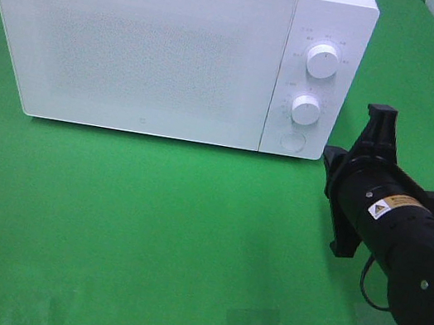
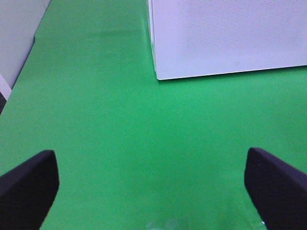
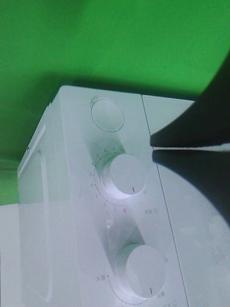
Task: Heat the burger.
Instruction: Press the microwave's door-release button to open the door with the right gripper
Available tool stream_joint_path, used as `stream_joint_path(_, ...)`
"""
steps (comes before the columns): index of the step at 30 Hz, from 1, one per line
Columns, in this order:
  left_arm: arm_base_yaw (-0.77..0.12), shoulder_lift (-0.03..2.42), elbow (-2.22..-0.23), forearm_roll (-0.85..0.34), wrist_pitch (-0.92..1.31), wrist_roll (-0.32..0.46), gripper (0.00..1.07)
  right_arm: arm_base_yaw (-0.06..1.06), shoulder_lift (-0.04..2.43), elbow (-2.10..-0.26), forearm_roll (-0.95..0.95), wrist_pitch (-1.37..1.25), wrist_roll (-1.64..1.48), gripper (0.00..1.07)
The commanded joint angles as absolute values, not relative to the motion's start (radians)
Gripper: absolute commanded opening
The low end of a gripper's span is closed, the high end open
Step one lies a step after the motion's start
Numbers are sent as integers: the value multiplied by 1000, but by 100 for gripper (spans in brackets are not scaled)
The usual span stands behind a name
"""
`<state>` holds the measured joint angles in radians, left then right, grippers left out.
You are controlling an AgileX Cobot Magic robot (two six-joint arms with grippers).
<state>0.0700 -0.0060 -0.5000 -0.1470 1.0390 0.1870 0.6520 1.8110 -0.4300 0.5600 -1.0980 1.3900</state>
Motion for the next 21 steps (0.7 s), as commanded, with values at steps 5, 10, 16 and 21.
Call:
stream_joint_path(5, 74, -12, -497, -150, 1040, 188, 98, 615, 1893, -519, 483, -1069, 1430, 0)
stream_joint_path(10, 74, -12, -497, -150, 1040, 188, 98, 591, 1956, -590, 479, -1029, 1435, 0)
stream_joint_path(16, 74, -12, -497, -149, 1040, 188, 98, 532, 2016, -660, 428, -1007, 1434, 0)
stream_joint_path(21, 74, -12, -497, -149, 1040, 188, 98, 523, 2051, -712, 429, -957, 1438, 0)
